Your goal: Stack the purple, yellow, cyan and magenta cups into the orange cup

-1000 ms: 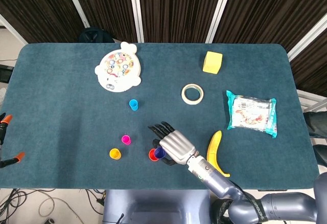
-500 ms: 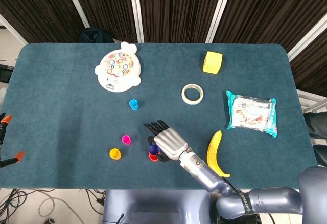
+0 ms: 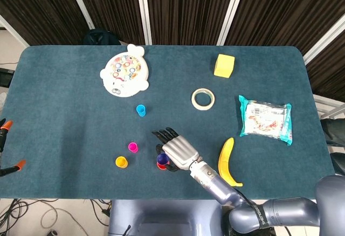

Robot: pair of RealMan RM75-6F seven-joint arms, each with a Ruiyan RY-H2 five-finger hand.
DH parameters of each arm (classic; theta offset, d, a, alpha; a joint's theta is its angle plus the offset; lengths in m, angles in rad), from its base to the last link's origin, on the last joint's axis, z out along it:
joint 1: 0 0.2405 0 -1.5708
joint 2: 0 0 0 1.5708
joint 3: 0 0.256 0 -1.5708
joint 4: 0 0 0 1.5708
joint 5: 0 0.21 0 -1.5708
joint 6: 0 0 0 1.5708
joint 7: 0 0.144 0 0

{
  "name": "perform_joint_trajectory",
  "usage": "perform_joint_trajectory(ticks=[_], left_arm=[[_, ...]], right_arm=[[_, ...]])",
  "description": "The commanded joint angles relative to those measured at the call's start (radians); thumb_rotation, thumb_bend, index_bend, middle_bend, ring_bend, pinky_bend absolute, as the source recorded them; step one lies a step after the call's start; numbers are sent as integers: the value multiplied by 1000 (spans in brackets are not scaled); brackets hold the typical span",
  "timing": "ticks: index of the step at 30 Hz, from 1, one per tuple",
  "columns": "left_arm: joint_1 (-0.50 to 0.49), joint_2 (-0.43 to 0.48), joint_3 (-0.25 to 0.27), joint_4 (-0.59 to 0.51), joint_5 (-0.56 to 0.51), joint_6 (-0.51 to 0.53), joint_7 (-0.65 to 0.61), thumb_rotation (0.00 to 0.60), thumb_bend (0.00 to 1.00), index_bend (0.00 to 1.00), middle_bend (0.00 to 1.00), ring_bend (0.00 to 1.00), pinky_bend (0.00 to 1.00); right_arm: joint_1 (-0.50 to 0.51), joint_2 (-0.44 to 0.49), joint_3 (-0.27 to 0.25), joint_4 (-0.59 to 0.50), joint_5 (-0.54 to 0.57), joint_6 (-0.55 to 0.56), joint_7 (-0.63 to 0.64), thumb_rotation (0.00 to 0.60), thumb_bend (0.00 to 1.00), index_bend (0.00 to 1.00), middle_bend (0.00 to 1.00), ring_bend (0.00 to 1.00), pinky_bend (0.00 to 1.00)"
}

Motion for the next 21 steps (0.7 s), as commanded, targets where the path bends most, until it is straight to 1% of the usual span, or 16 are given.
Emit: perform_joint_trajectory(ticks=[1, 15, 21], left_arm=[[0, -1, 0, 0, 0, 0, 2, 600, 0, 0, 0, 0, 50], [-1, -4, 1, 0, 1, -1, 7, 600, 0, 0, 0, 0, 50], [-1, -6, 3, -1, 4, 1, 11, 600, 0, 0, 0, 0, 50]], right_arm=[[-2, 5, -2, -6, -5, 2, 6, 600, 405, 504, 0, 16, 10], [-17, 35, -23, -42, -32, 9, 35, 600, 406, 504, 0, 16, 11], [-18, 33, -27, -40, -40, 12, 41, 600, 406, 504, 0, 16, 11]])
